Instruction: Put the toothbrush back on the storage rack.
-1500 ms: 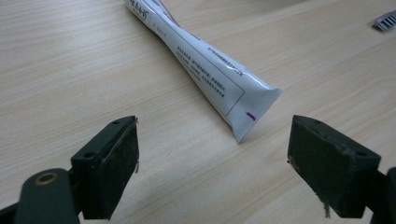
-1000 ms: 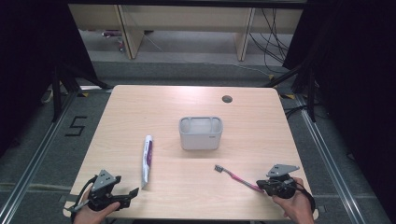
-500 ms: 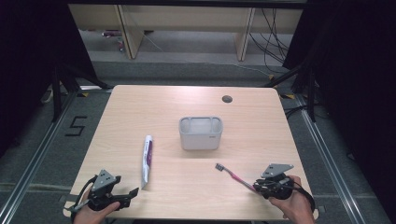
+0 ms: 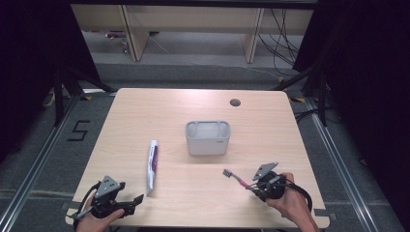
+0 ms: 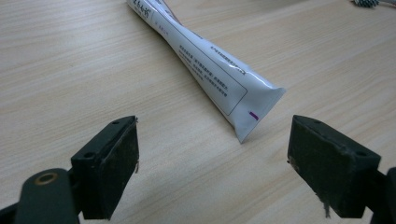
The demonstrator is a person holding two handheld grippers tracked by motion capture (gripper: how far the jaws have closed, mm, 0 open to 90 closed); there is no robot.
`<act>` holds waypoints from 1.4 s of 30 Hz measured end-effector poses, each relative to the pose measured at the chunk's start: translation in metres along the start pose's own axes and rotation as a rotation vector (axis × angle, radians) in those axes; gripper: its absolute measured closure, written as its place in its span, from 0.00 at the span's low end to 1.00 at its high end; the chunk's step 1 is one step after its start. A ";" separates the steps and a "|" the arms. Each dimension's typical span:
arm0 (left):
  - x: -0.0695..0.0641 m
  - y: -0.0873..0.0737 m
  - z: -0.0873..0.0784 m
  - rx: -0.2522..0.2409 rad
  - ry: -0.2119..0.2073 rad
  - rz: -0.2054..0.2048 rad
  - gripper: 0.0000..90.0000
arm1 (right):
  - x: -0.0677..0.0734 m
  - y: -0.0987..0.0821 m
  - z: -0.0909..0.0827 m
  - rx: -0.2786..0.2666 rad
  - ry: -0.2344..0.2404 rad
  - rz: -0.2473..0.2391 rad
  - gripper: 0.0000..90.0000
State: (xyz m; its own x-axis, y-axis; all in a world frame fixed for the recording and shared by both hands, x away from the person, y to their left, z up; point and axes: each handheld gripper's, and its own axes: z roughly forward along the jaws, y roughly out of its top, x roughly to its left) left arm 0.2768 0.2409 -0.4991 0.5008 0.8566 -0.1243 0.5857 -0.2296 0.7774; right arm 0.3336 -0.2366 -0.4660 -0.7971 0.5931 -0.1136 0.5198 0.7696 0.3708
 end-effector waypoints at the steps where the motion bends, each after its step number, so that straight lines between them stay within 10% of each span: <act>1: 0.000 0.000 0.000 -0.001 -0.003 0.003 0.18 | 0.000 0.004 0.003 0.009 0.001 -0.010 0.77; 42: 0.000 0.000 -0.001 0.001 -0.004 0.004 0.18 | -0.004 0.049 0.028 0.290 0.071 -0.084 0.93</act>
State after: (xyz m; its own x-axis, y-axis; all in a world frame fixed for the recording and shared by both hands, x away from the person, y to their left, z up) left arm 0.2766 0.2416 -0.4986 0.5054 0.8540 -0.1234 0.5842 -0.2334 0.7774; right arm 0.3712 -0.1946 -0.4732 -0.8552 0.5143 -0.0639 0.5090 0.8568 0.0833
